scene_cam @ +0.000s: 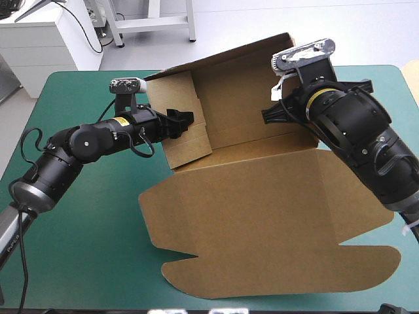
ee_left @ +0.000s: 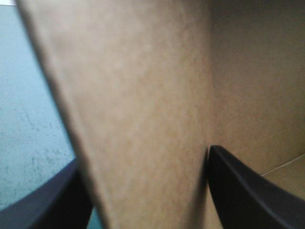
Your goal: Fold the box
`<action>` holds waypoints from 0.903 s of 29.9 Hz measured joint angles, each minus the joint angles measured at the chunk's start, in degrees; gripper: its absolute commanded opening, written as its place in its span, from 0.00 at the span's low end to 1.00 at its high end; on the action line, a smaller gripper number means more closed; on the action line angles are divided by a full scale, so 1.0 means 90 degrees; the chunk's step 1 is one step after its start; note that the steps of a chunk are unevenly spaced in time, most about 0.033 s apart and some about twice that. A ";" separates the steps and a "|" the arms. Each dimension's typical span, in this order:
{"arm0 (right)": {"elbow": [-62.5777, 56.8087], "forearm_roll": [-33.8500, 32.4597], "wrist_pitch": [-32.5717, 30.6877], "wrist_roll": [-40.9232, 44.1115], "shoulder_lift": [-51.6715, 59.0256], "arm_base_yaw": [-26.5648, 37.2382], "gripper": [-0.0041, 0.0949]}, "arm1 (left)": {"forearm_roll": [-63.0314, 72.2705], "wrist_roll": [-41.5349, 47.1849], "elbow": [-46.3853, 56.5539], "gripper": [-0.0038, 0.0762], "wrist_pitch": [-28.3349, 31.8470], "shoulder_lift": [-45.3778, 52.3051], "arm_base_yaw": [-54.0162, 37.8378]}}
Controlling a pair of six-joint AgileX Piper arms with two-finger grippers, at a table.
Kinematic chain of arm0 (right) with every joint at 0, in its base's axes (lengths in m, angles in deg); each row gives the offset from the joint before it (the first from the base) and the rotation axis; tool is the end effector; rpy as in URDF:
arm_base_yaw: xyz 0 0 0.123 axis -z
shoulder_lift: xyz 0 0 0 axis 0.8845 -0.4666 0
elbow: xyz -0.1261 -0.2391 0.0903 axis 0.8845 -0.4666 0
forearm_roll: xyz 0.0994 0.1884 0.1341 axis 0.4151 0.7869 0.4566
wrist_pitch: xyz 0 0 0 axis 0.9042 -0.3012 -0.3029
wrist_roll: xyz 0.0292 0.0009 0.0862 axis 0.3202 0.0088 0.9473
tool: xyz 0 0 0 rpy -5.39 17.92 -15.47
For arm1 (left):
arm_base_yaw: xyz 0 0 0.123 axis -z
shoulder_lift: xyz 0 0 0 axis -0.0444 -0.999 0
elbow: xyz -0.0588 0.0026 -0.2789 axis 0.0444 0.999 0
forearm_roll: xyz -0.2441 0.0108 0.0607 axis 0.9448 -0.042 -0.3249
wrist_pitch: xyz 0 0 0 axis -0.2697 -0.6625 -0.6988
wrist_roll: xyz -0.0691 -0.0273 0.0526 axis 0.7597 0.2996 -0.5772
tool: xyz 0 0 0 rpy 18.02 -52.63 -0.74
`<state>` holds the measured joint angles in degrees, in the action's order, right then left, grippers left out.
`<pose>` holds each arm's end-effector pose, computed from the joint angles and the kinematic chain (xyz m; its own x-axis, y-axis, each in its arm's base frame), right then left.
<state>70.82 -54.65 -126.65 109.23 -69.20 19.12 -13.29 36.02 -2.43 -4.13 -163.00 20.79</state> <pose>0.2213 0.1394 0.4994 -0.4997 -0.2732 -0.8220 -0.1867 0.9606 -0.2058 0.2684 -0.1446 0.3929 -0.5942 -0.1147 -0.7961 0.4357 0.7861 -0.4384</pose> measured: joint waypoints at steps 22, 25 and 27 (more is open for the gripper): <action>0.0451 -0.0406 -0.0012 -0.0178 0.0134 0.0000 0.04 | 0.0168 -0.0330 0.0049 0.04 0.0815 0.0295 0.0282; 0.0450 -0.0406 -0.0012 -0.0178 0.0128 -0.0007 0.04 | 0.0111 -0.0229 0.0049 0.04 0.0774 0.0297 0.0282; 0.0452 -0.0402 -0.0012 -0.0178 0.0090 -0.0007 0.04 | -0.0054 -0.0070 0.0049 0.04 0.0738 0.0302 0.0284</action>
<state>74.89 -58.27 -126.76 107.63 -68.38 19.05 -13.78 35.40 -1.98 2.52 -160.29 23.34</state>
